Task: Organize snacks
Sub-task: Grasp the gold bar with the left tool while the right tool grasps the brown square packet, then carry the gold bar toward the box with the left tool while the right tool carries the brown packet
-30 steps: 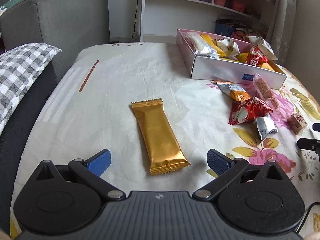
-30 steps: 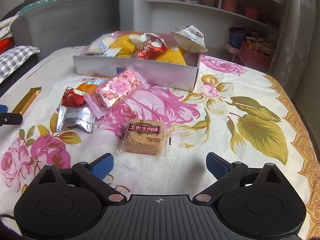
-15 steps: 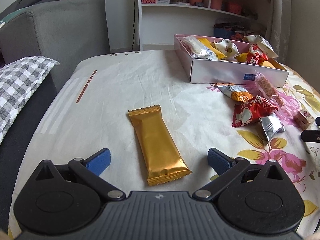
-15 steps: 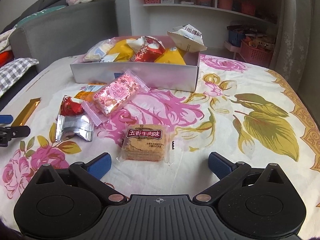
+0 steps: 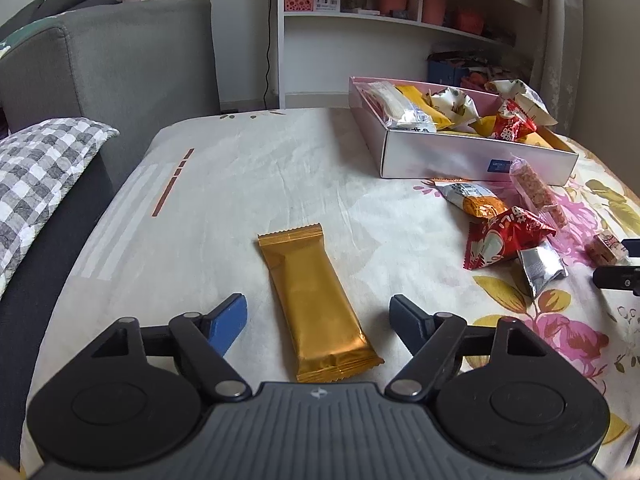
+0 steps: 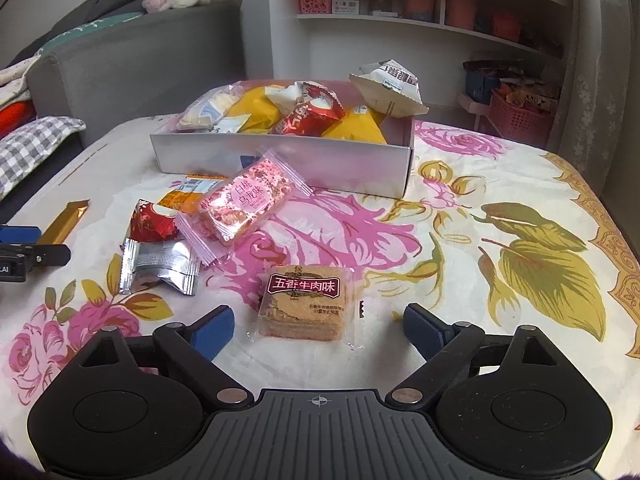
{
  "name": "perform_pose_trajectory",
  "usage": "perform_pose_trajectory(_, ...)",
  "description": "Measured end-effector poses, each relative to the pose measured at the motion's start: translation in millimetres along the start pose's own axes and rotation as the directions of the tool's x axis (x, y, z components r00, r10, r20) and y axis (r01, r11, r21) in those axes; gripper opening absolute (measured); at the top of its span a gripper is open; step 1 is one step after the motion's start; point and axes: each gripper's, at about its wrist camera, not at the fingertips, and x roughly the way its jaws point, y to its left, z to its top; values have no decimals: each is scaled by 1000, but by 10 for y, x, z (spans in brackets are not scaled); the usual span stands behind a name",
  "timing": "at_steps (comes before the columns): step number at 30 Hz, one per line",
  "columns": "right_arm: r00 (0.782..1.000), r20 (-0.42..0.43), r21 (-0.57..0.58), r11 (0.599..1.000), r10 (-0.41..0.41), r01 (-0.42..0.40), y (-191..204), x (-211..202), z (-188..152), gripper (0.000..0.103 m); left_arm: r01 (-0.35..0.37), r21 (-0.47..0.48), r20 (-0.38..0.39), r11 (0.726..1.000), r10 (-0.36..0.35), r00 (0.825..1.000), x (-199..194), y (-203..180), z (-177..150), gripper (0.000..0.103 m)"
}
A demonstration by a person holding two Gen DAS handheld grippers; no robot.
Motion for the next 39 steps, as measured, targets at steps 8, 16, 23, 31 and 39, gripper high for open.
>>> perform_pose_trajectory(8, 1000, 13, -2, 1000, 10, -10, 17, -25, 25, 62, -7, -37, -1, 999, 6, 1000, -9, 58, 44, 52)
perform_pose_trajectory(16, 1000, 27, -7, 1000, 11, -11, 22, -53, 45, 44, -2, -55, -3, 998, 2, 1000, -22, 77, 63, 31)
perform_pose_trajectory(23, 999, 33, -10, 1000, 21, -21, 48, -74, 62, 40, -7, -60, -11, 998, 6, 1000, -16, 75, 97, 26)
perform_pose_trajectory(31, 998, 47, -7, 1000, 30, -30, 69, -123, 108, 40, 23, -77, 6, 997, -23, 1000, -90, 52, 167, 26)
perform_pose_trajectory(39, 997, 72, 36, 999, 19, -22, 30, -154, 243, 40, 55, -103, 22, 993, -53, 998, -152, -22, 299, 26)
